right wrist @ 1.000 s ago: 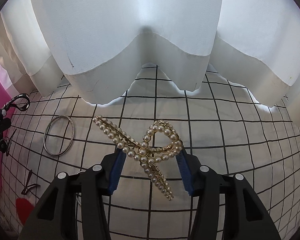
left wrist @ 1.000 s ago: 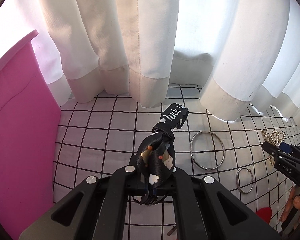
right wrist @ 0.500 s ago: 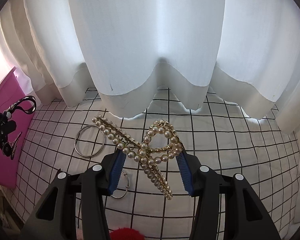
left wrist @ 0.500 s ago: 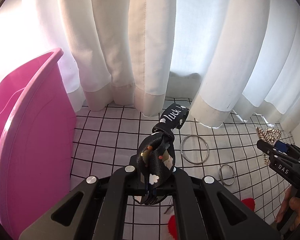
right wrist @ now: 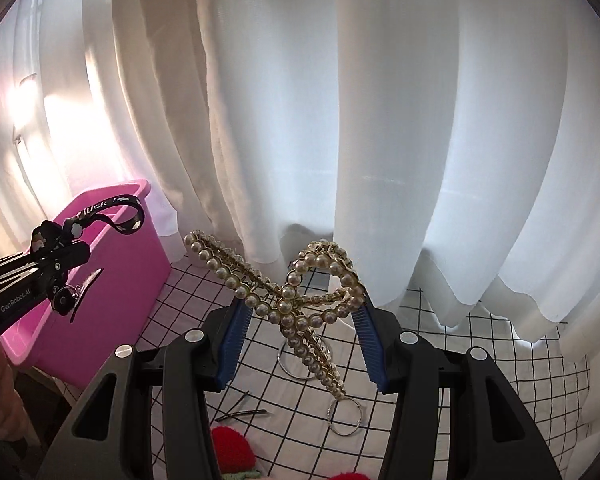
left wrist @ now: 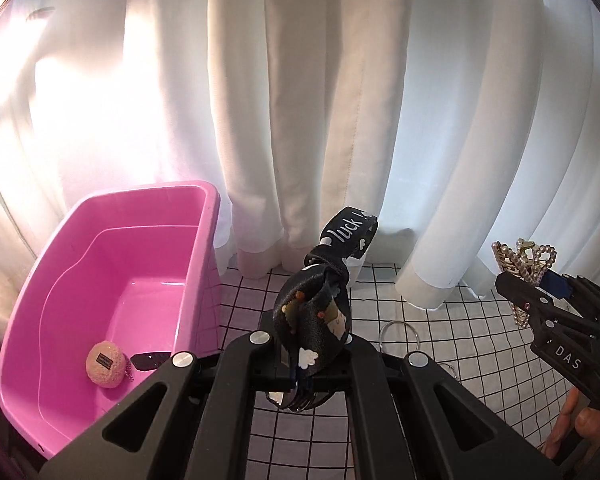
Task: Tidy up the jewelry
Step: 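Lift the lanyard and pearl clip and carry them over the pink tub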
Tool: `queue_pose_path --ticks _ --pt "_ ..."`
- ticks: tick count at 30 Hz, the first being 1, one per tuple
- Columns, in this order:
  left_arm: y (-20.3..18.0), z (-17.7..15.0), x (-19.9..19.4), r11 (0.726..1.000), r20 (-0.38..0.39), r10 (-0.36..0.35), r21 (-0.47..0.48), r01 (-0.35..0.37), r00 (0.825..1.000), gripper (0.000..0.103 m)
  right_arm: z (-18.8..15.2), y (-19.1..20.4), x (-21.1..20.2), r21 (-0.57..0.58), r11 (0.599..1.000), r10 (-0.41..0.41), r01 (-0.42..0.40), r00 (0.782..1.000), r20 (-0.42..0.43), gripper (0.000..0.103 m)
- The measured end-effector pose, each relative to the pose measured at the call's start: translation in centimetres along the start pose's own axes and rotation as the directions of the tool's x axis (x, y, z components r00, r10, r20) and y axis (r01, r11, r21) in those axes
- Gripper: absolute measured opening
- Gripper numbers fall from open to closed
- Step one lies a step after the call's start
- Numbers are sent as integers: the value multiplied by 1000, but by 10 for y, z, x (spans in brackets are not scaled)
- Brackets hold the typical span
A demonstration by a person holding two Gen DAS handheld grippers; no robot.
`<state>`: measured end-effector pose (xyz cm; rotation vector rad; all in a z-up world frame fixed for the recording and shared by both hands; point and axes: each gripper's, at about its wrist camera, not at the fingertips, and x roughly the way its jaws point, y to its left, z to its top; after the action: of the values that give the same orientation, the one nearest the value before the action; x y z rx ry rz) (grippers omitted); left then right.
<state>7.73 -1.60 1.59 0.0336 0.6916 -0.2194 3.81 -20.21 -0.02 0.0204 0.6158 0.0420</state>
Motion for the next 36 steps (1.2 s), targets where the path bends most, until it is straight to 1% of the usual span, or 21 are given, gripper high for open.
queue_pose_path --ticks 5,10,13,17,22,26,31,36 --pt "43 12 -28 996 44 80 -52 -78 996 3 31 54 4 -75 993 99 -96 994 42 49" --pt "92 15 -48 980 66 177 -107 -169 982 3 55 111 19 -145 971 199 -190 979 45 49" --pt "123 10 -52 964 48 231 -149 -222 972 3 63 143 34 -166 954 256 -250 966 16 49" --pt "163 -3 -52 938 4 292 -197 -286 956 3 66 188 51 -199 929 312 -312 950 -32 49" --pt "201 -21 -43 910 -66 328 -245 -334 942 3 59 238 74 -253 898 346 -360 933 -101 49" --pt "220 -31 -31 898 -107 336 -265 -352 936 3 52 268 97 -275 884 346 -378 924 -160 49" --pt "237 -41 -14 887 -157 330 -288 -362 931 3 43 285 121 -279 887 317 -368 924 -213 49" --pt "247 -49 -2 883 -195 319 -294 -366 927 4 41 297 142 -293 891 275 -346 926 -257 49"
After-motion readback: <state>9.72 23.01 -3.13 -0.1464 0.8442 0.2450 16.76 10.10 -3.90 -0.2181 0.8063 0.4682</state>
